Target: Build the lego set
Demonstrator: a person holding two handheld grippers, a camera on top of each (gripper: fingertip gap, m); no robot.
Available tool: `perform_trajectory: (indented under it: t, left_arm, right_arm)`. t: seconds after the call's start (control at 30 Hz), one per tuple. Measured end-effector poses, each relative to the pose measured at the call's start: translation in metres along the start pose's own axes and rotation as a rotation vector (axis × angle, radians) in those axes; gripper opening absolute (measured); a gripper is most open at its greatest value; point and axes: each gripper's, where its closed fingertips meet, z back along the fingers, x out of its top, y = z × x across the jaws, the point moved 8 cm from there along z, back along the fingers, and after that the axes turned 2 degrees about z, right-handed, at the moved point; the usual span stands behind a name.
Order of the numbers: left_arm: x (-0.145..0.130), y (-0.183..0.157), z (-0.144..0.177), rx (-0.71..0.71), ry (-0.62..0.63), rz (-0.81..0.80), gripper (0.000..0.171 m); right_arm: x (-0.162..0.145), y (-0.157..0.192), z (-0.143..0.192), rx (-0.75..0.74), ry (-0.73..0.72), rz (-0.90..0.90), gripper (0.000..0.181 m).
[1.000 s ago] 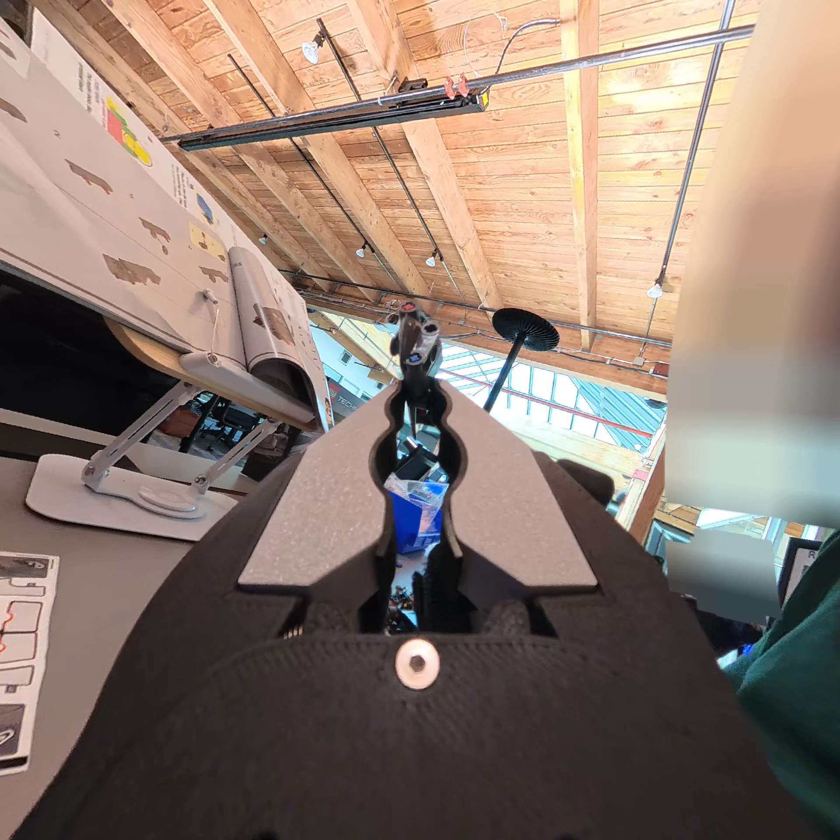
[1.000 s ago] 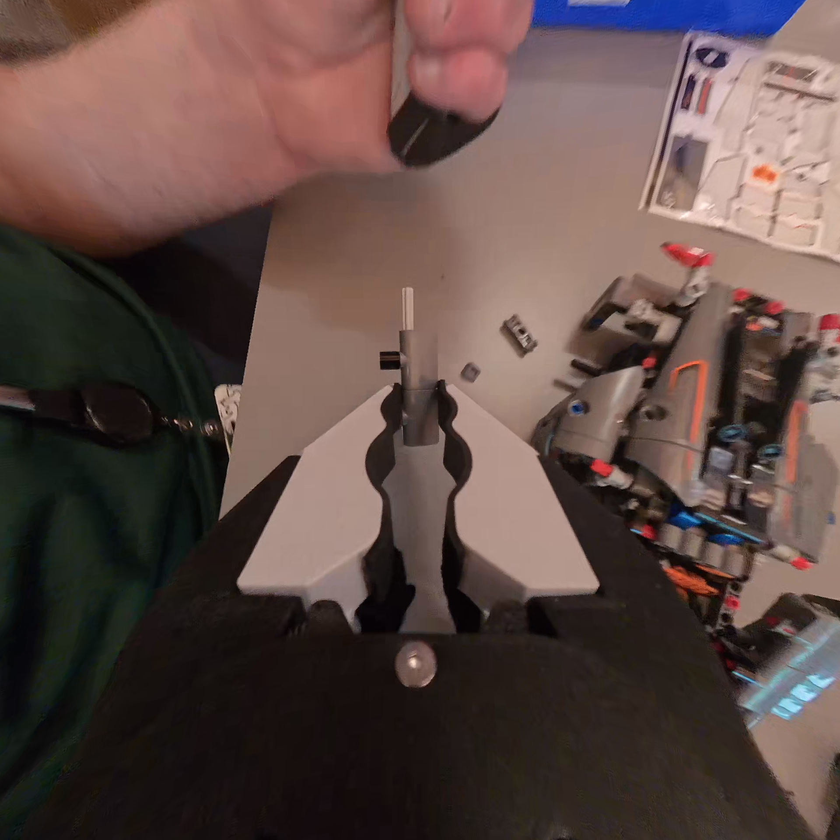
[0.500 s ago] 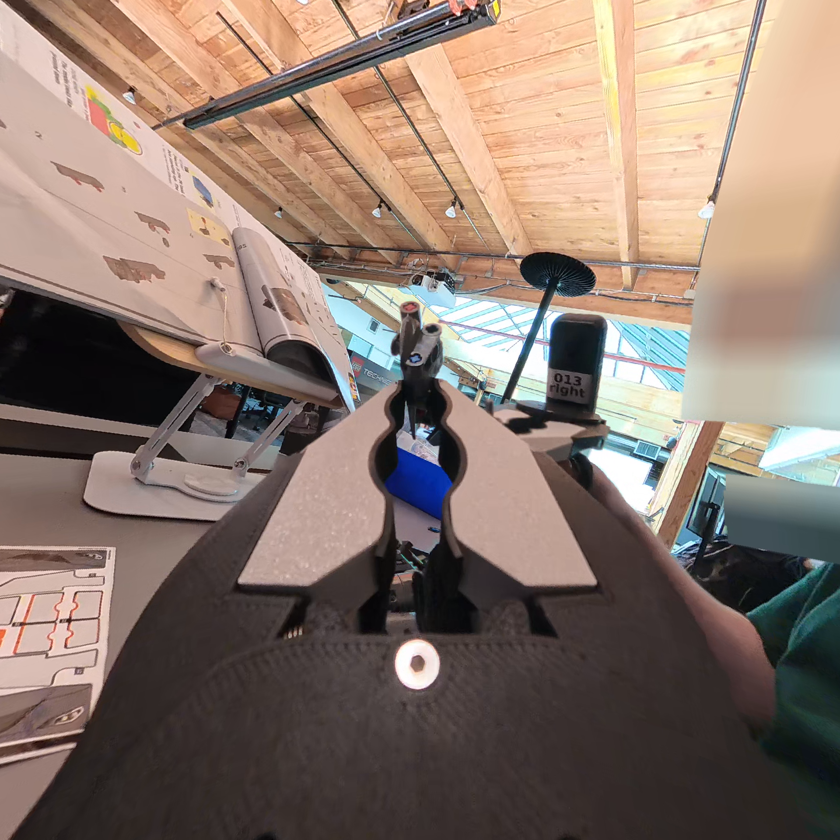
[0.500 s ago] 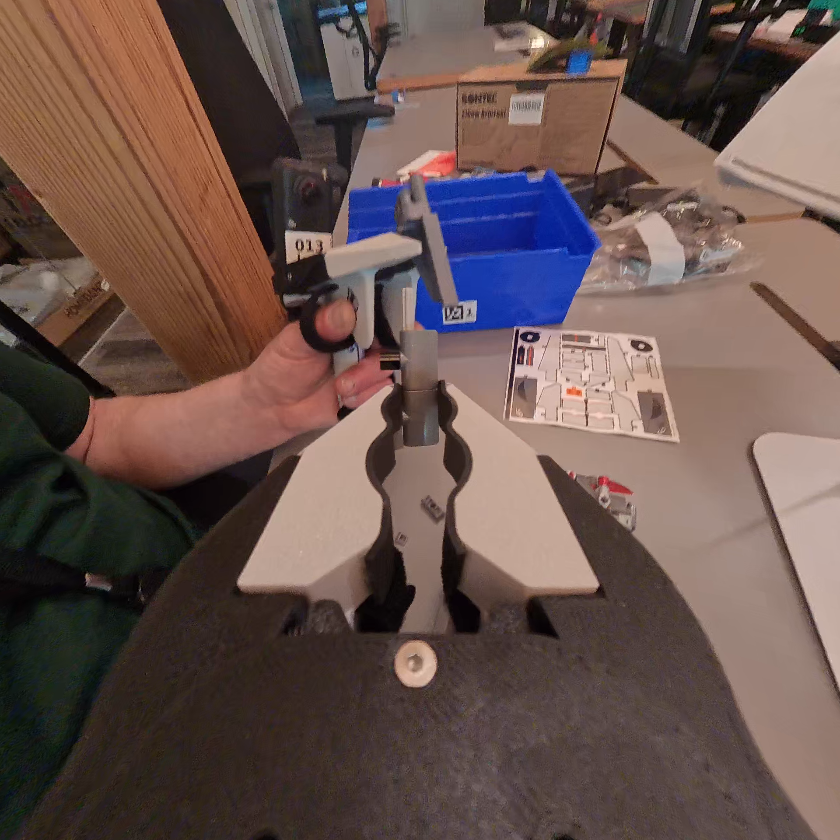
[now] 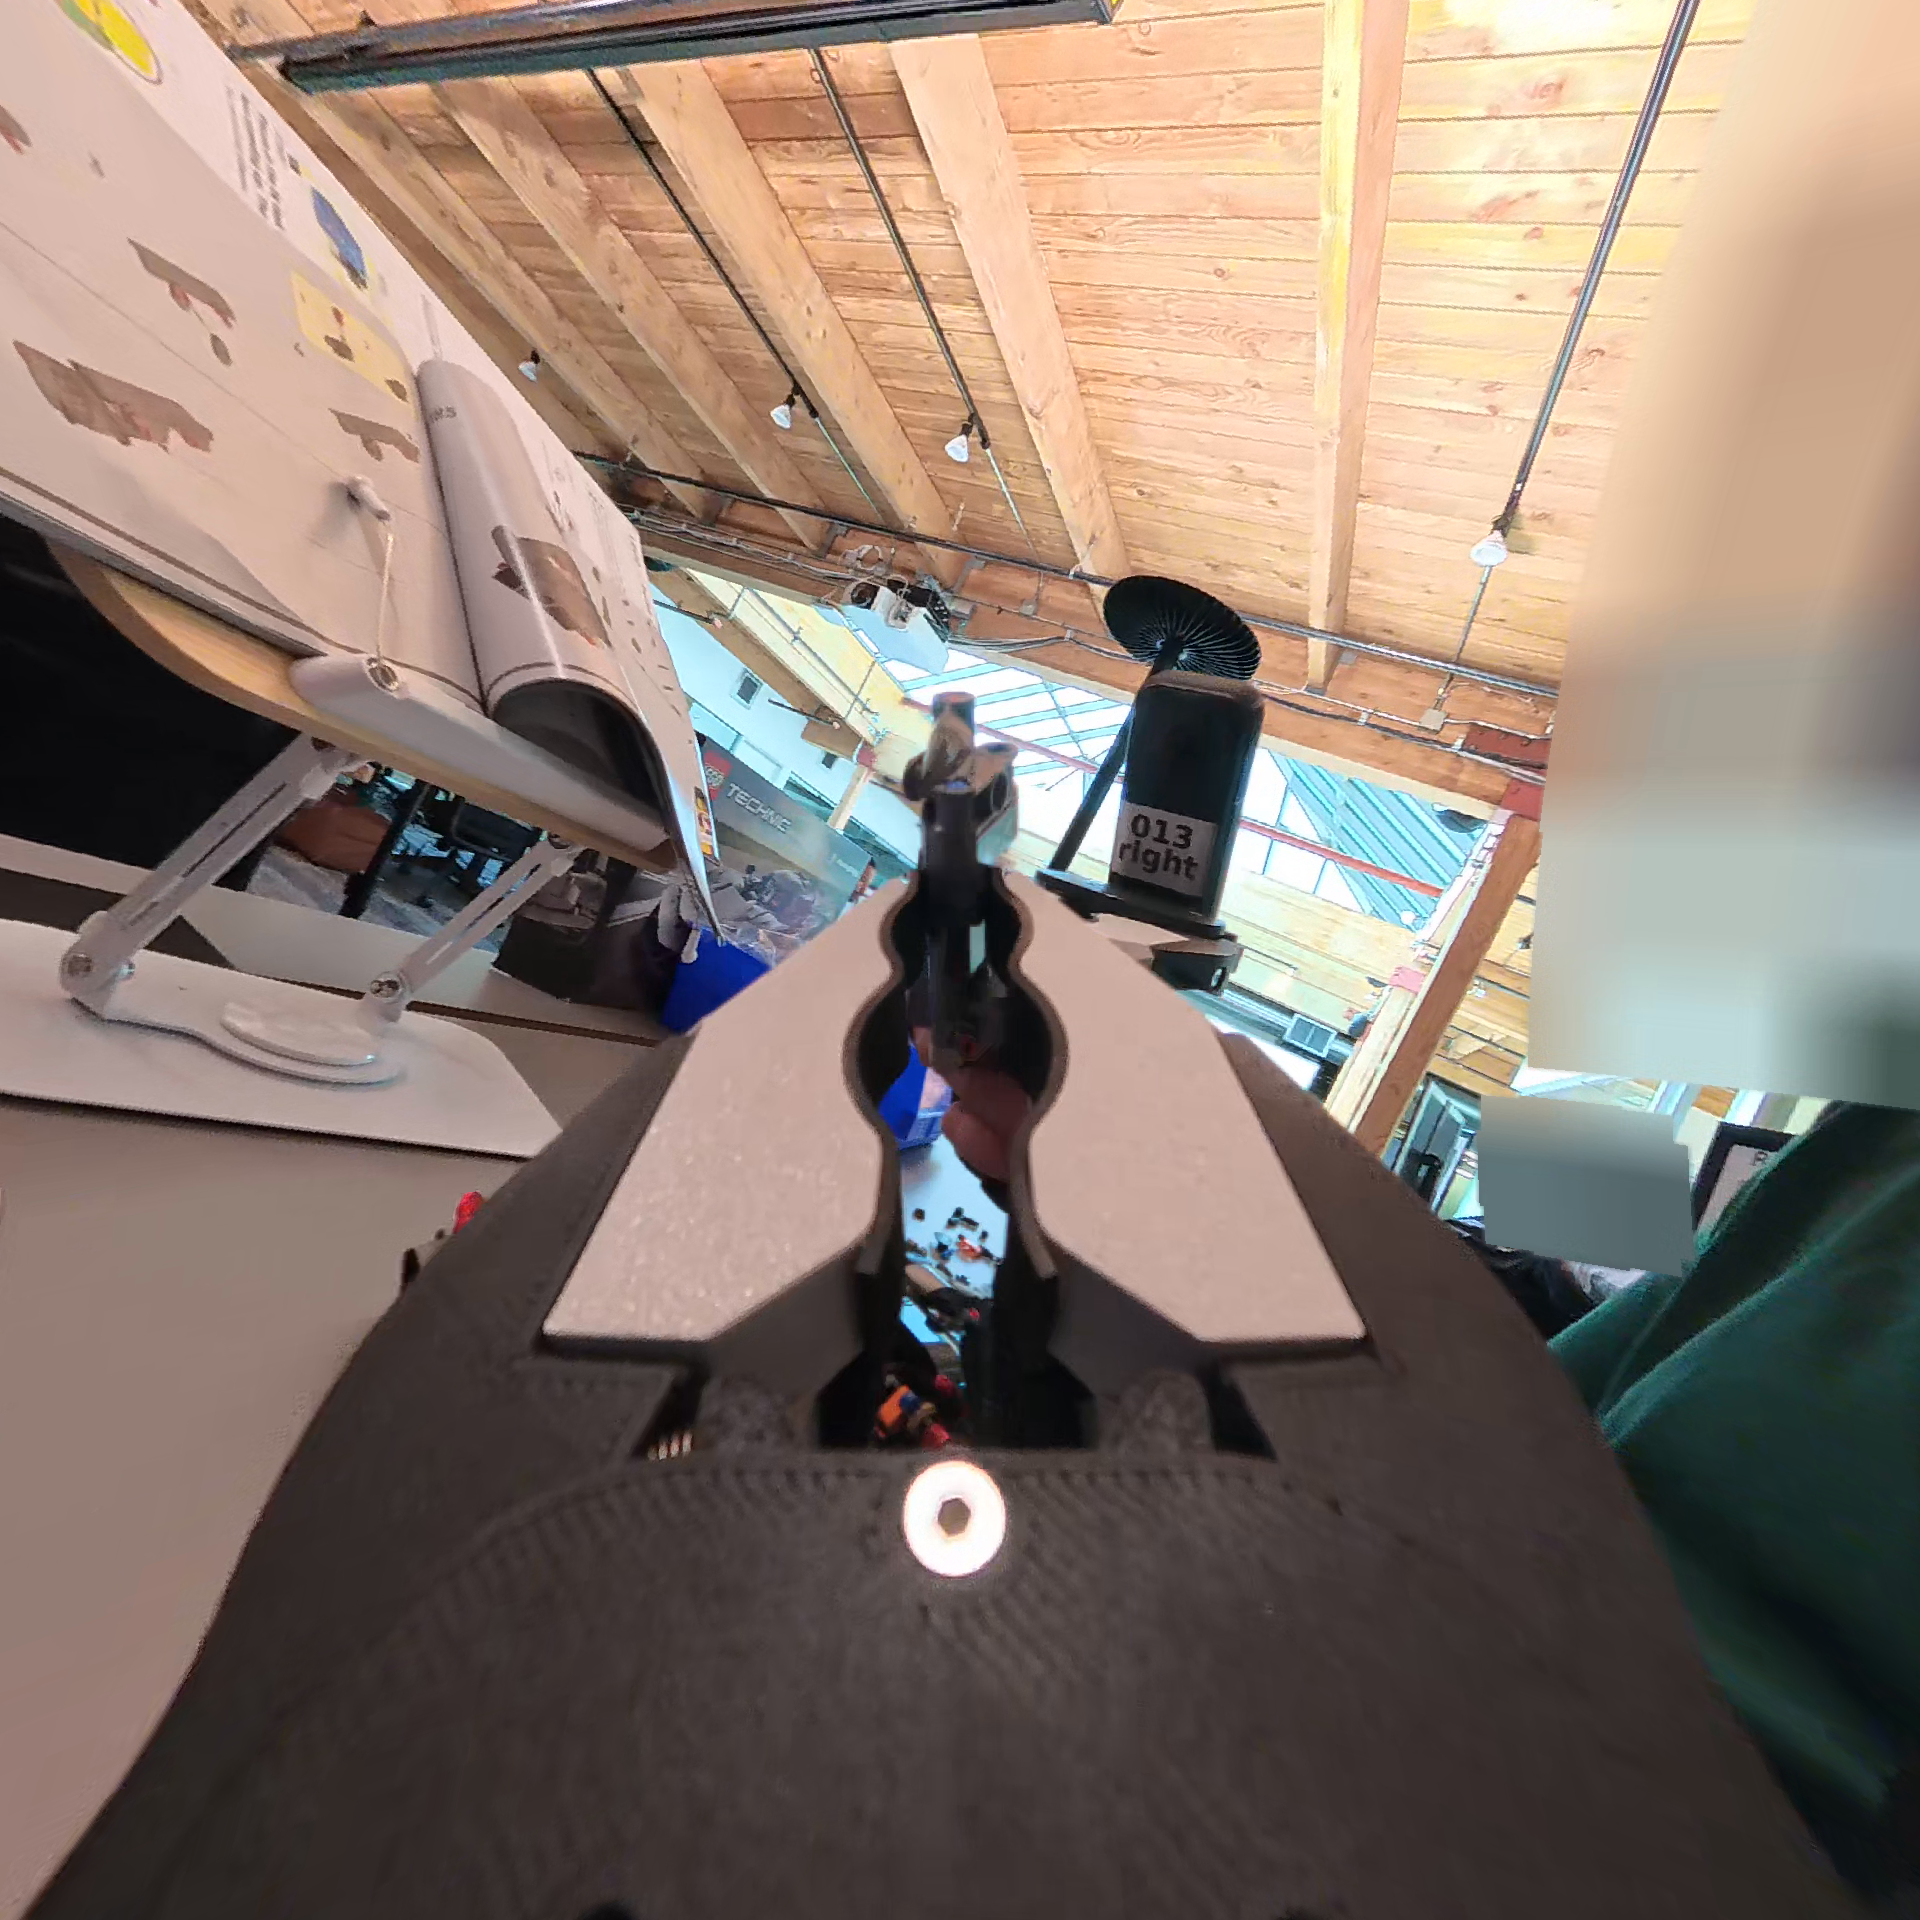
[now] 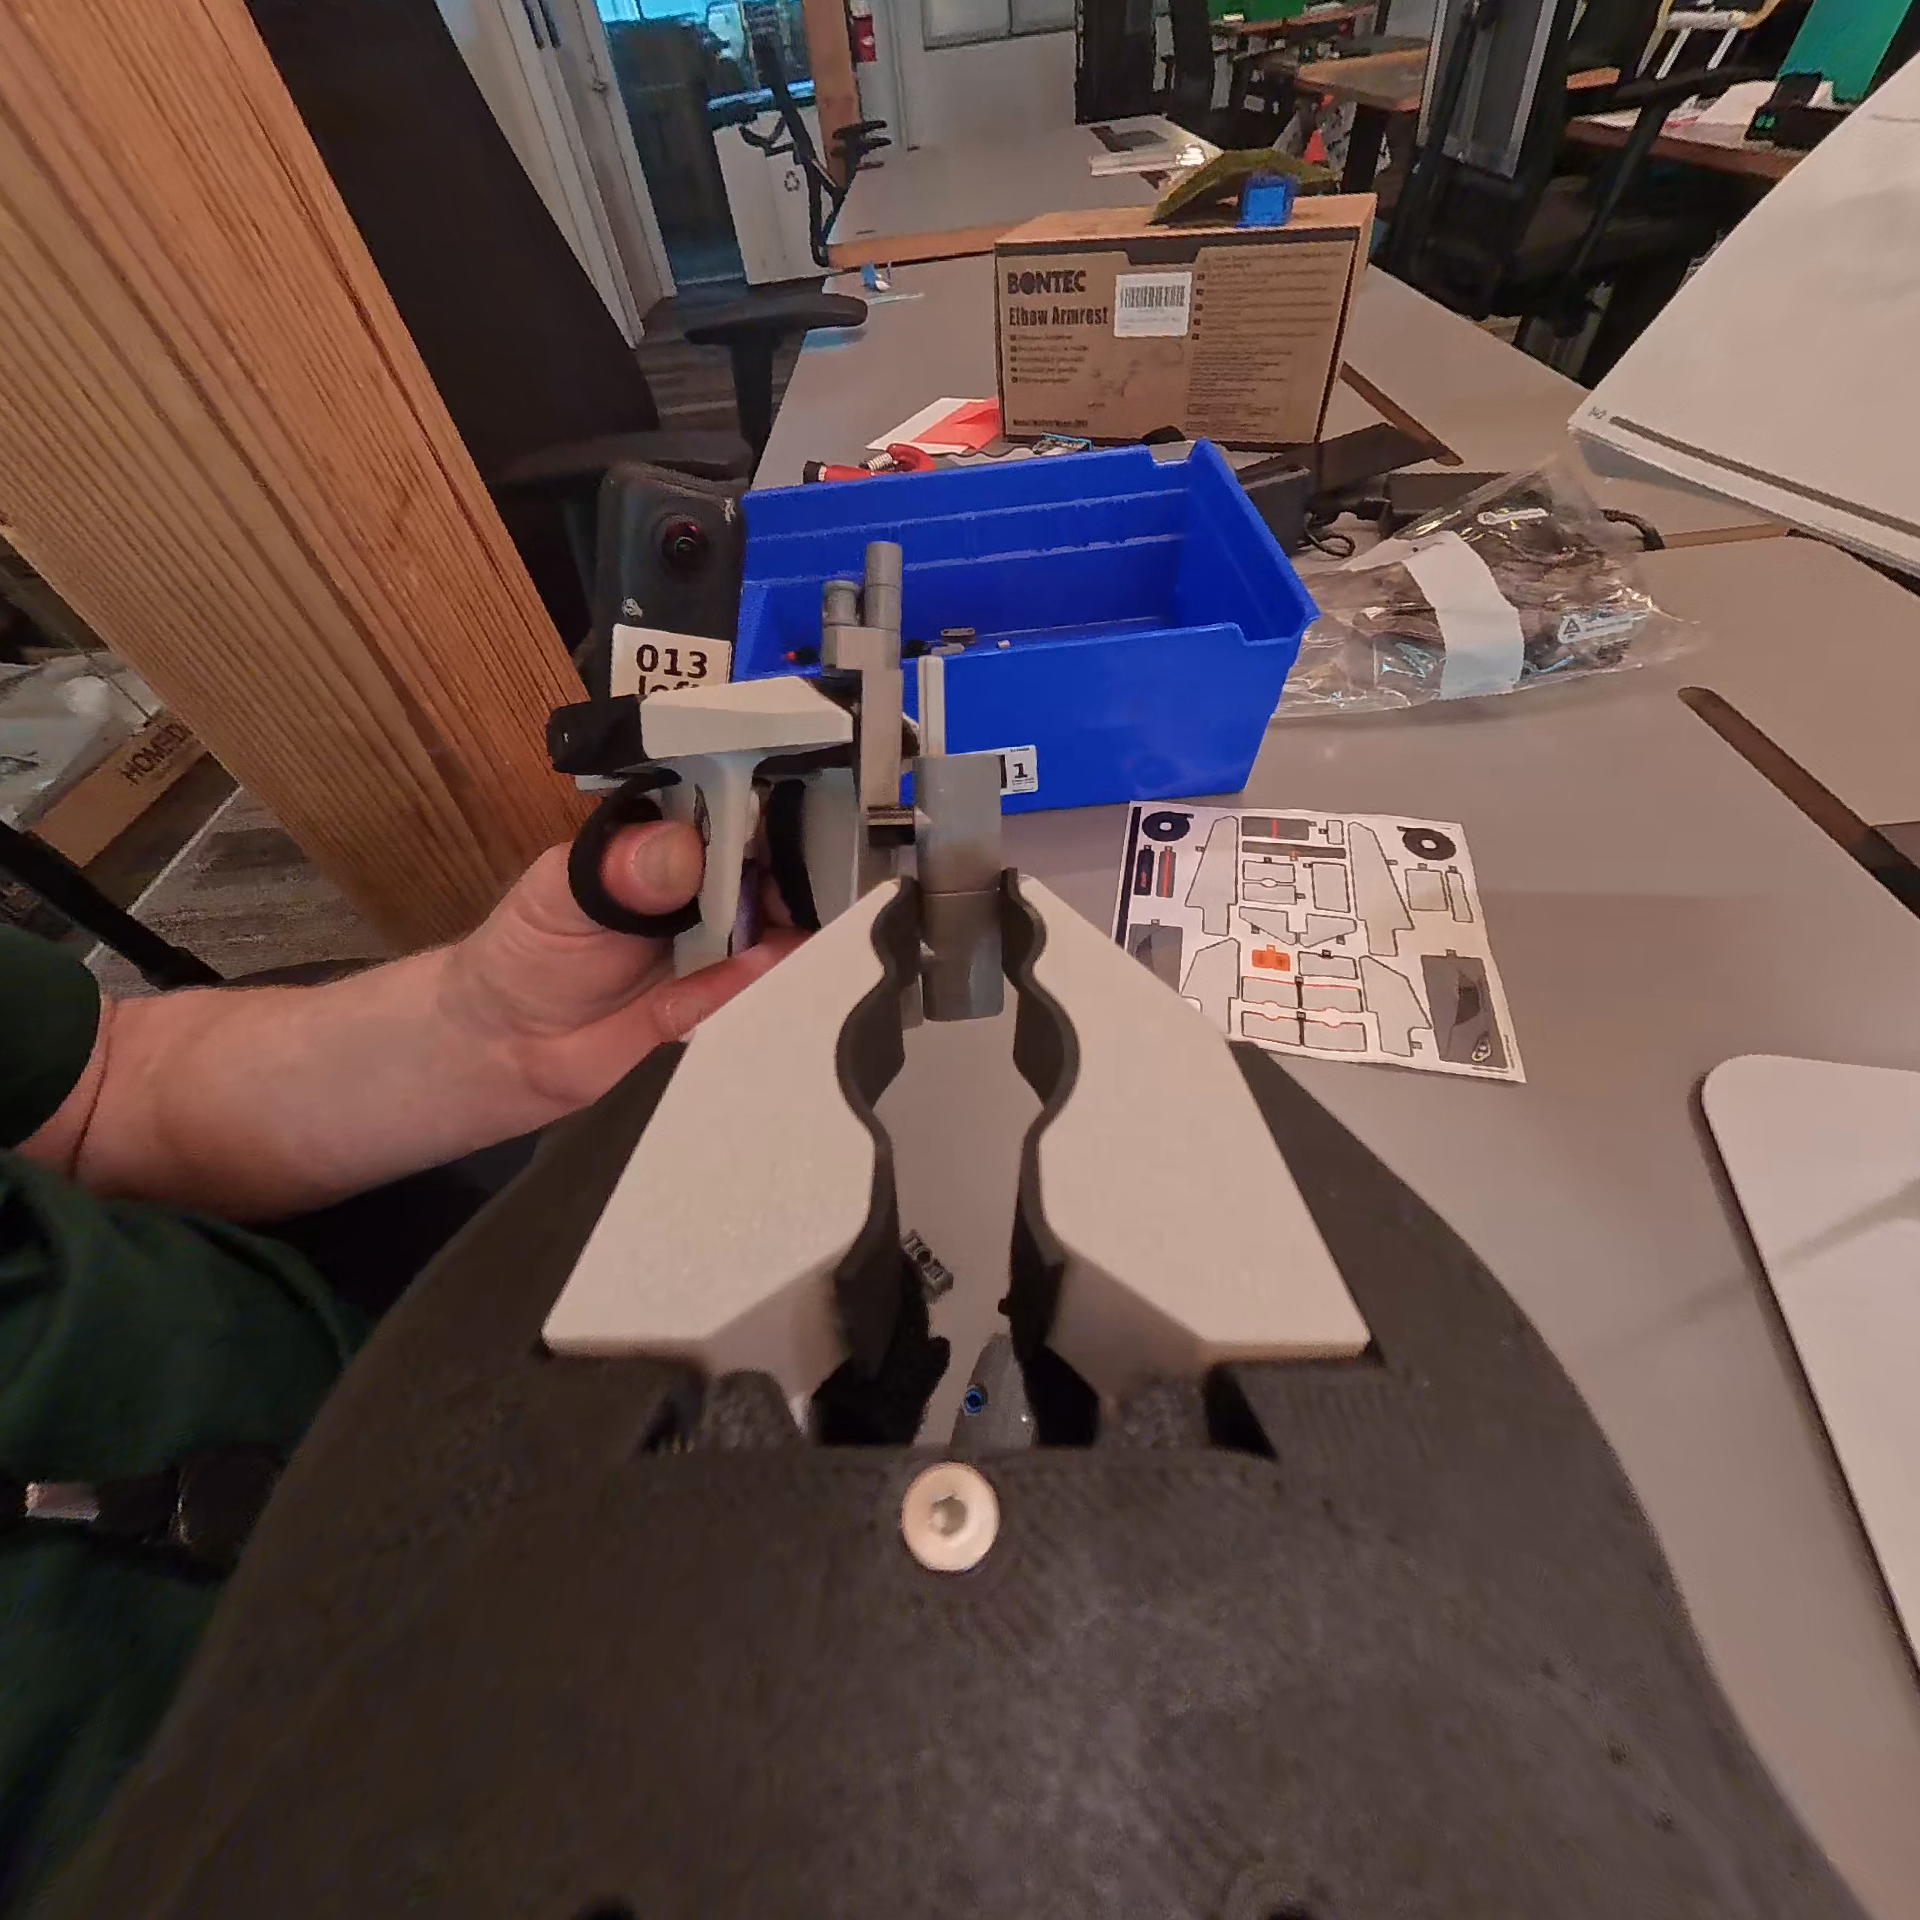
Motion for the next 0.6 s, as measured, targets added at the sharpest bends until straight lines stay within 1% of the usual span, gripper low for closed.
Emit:
perform_trajectory:
  t: [0.17, 0.3, 0.4, 0.5, 0.6]
  left_arm:
    - [-0.004, 0.001, -0.004, -0.008, 0.012, 0.014, 0.008]
    - [-0.005, 0.003, -0.002, 0.036, 0.029, -0.016, 0.008]
    - [-0.002, 0.003, 0.000, 0.056, 0.000, -0.017, 0.008]
    - [0.001, 0.004, 0.003, 0.080, -0.036, -0.016, 0.008]
    - [0.000, 0.004, 0.003, 0.097, -0.052, -0.022, 0.008]
  right_arm:
    - [0.001, -0.004, -0.003, 0.007, -0.015, -0.027, 0.013]
    - [-0.001, -0.006, -0.005, -0.001, -0.006, -0.048, 0.013]
    - [-0.002, -0.004, -0.006, 0.017, -0.006, -0.055, 0.013]
    - [0.000, 0.001, -0.004, 0.004, -0.032, -0.041, 0.013]
    - [0.000, 0.005, -0.006, 0.032, -0.033, -0.067, 0.013]
